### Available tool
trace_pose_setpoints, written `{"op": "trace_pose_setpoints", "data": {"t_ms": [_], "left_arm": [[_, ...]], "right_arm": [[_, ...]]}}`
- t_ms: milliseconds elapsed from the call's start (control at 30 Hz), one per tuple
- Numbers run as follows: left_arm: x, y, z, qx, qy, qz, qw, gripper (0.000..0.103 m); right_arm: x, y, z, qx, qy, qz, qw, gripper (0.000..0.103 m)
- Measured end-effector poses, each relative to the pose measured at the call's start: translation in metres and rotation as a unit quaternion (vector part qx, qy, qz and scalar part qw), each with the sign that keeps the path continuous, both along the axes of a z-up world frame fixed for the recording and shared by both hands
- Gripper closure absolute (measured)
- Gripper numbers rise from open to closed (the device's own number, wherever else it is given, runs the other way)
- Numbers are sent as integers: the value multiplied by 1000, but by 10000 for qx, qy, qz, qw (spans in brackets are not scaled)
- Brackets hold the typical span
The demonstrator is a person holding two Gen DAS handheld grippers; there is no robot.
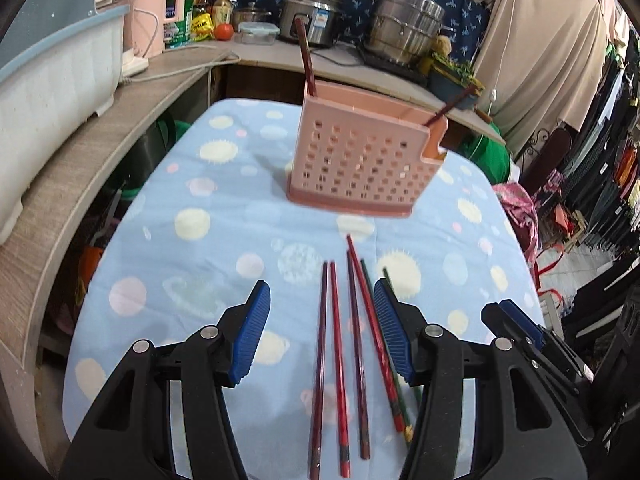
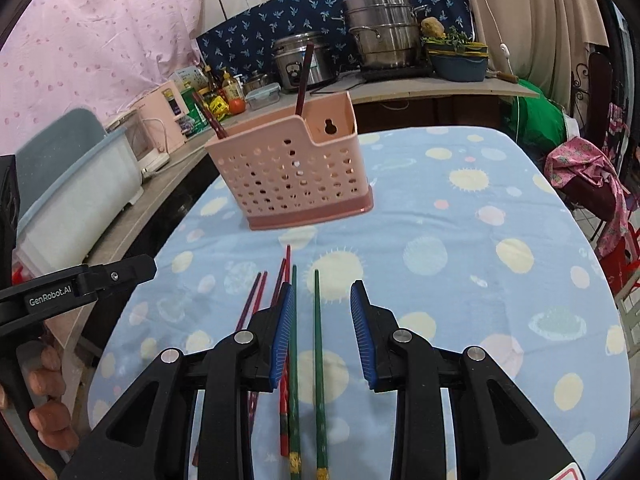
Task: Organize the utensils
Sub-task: 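Grasp a red chopstick with the left tool while the right tool grasps a green chopstick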
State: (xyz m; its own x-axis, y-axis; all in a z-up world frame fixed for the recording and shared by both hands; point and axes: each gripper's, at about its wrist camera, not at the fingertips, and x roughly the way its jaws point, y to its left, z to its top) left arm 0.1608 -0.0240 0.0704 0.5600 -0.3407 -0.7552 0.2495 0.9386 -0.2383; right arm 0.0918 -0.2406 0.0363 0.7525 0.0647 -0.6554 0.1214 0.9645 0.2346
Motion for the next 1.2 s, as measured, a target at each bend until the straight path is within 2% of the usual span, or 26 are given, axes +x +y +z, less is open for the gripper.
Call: {"op": "trace_pose_setpoints", "data": {"t_ms": [300,500,967,1200], "left_arm": [[-28,5,-46,163,376,-93,9991,52],[-42,8,-69,331,536,-134,9979,52],[-66,2,-98,561,776,-395,9946,52],[-74,1,-100,724,683,-448,9940,52]], "right_arm": [[-26,13,-46,-58,566,145,9983,74],[-38,21,-65,-132,788,217,9966,74],[-48,20,-76,-109,973,213,9950,76],[-51,24,-77,-199,960,235,9949,76]]}}
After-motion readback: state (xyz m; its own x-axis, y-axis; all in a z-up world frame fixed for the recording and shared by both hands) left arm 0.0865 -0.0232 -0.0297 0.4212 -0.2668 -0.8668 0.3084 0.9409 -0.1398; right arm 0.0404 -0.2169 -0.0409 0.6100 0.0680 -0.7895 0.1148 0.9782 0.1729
